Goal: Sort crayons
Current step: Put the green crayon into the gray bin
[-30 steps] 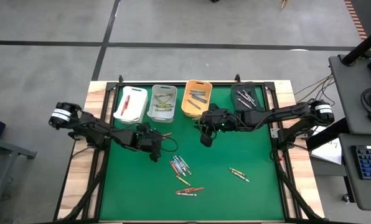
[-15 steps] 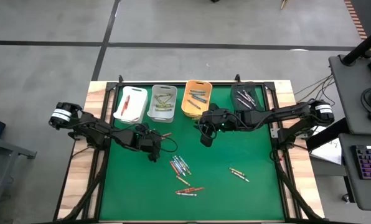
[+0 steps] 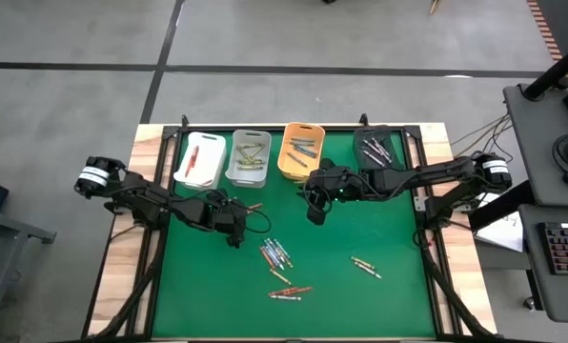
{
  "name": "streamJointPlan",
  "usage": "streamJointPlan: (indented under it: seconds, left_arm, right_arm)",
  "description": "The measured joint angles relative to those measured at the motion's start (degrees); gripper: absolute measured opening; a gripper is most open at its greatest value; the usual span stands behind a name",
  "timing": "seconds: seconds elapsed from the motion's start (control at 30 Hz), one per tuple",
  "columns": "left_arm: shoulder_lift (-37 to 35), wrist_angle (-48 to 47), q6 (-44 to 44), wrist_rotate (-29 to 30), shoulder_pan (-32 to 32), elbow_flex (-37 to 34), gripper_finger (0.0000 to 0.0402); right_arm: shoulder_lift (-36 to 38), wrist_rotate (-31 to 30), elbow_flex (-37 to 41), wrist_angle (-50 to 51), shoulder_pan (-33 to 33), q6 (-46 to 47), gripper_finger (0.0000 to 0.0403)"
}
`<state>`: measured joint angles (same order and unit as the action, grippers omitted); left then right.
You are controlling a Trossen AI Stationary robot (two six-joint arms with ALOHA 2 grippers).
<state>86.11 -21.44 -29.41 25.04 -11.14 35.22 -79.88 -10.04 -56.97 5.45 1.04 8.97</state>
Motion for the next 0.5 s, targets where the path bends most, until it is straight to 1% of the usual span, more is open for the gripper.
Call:
streamJointPlan:
  seconds: [0.17, 0.5]
  left_arm:
    - [0.00, -0.16, -1.14, -0.13, -0.07, -0.01, 0.0150]
    - [-0.02, -1.01, -1.17, -0.44, -0.07, -0.02, 0.0150]
  right_arm:
    - [0.00, 0.00, 0.00, 0.02, 0.00, 0.00, 0.0081]
    - [-0.02, 0.00, 0.00, 0.20, -0.04, 0.37, 0.0068]
